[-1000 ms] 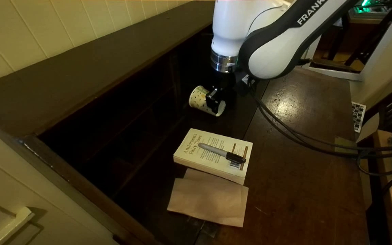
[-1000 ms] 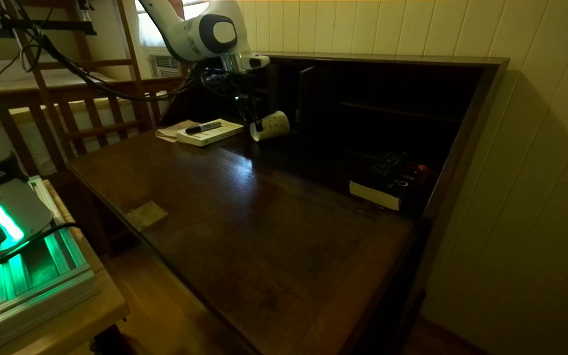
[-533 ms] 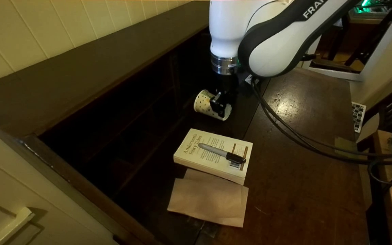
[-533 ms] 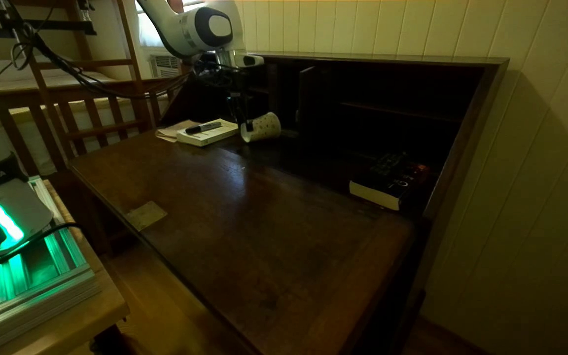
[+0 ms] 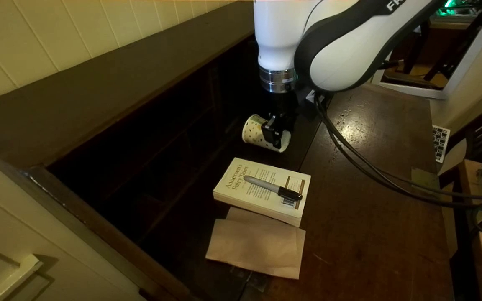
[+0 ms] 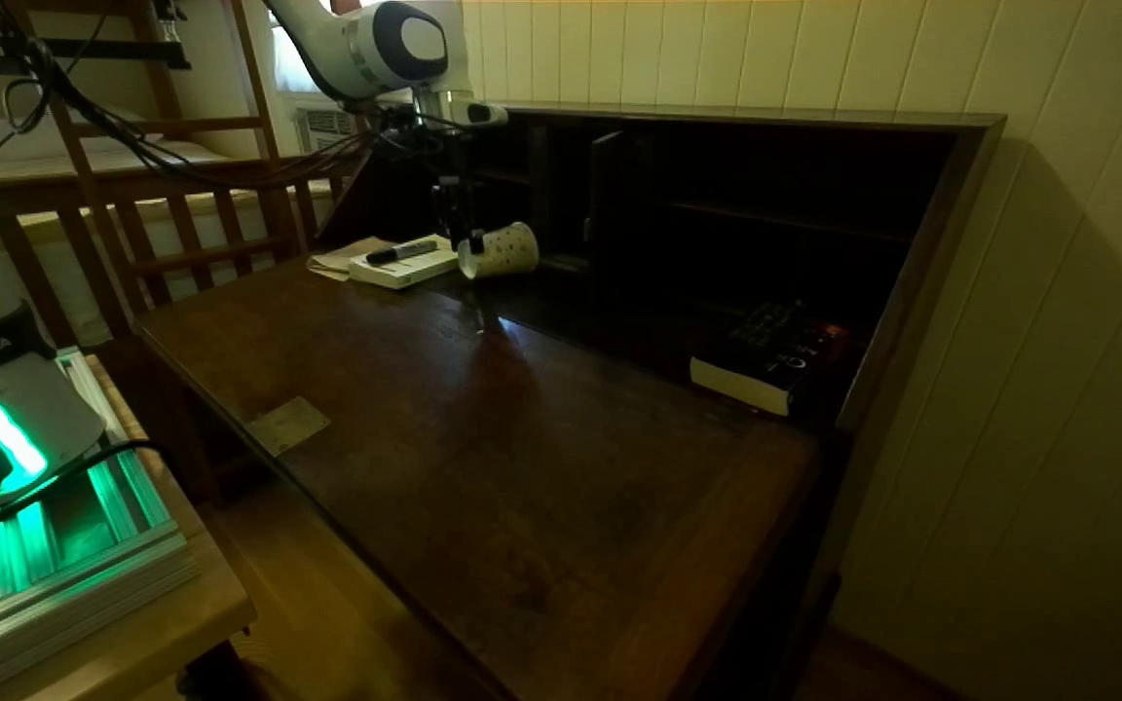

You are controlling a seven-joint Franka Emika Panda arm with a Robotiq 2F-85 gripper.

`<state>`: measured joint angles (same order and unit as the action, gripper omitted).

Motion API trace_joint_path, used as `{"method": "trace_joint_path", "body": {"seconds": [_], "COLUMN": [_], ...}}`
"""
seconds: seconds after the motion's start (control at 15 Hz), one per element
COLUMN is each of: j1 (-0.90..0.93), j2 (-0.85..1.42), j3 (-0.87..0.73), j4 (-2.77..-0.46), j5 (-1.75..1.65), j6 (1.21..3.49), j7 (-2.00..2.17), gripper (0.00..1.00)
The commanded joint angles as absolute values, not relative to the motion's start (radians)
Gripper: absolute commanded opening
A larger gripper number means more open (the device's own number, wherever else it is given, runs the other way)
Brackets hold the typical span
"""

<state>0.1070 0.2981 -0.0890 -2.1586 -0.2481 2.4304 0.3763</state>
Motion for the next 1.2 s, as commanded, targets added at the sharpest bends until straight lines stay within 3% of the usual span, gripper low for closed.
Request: {"method": "trace_joint_path", "body": {"seconds": [0.0,1.13], "j1": [0.108,0.055], "j2": [0.234,0.237], "j3": [-0.076,-0.113], "j4": [-2.207,-2.123], "j5": [-0.243,-0.212], "j6": [2.399,2.443], "j7": [0.373,0.631], "gripper": [0.97,1.00]}}
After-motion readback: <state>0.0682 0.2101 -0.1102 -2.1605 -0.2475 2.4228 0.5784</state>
